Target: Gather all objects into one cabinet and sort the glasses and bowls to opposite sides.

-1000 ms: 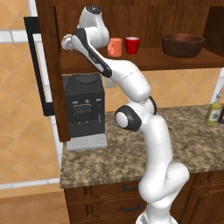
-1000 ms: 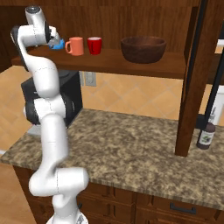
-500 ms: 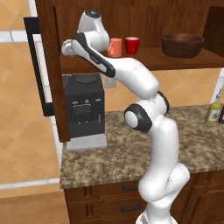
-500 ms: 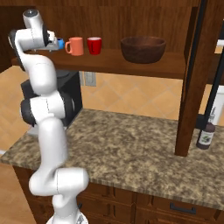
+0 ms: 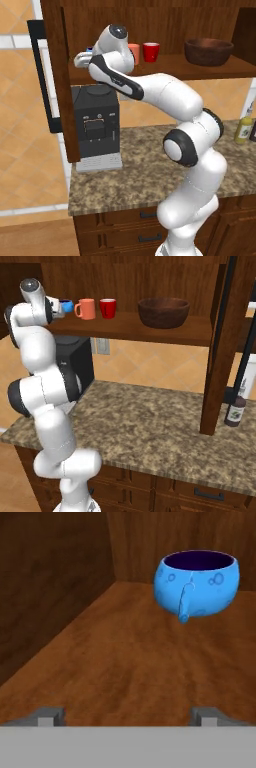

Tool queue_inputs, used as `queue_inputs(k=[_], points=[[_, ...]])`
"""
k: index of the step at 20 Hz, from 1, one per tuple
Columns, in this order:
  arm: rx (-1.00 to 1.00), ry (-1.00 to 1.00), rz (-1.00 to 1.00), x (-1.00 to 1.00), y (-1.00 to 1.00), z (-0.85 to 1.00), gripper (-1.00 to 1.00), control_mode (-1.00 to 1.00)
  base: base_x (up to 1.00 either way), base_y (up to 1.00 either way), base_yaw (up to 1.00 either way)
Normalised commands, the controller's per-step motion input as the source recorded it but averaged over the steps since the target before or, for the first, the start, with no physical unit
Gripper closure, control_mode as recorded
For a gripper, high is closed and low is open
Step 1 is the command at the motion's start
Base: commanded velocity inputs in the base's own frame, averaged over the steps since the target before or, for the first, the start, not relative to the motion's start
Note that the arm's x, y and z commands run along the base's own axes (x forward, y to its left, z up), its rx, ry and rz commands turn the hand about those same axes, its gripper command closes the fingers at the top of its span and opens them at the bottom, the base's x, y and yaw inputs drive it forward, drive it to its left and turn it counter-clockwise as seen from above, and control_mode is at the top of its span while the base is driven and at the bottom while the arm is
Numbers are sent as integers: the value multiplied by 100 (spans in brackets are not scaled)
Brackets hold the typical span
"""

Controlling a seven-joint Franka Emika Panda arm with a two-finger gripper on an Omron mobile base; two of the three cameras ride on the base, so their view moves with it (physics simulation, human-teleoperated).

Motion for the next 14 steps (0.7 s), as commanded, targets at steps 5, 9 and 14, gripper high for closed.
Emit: queue_inputs(k=[5,9,14], points=[[-2,0,0,-83,-5,49,-100,-100,0,0,0],[-11,2,0,-100,-44,56,-100,-100,0,0,0],[-9,4,0,-100,-65,41,-100,-100,0,0,0]])
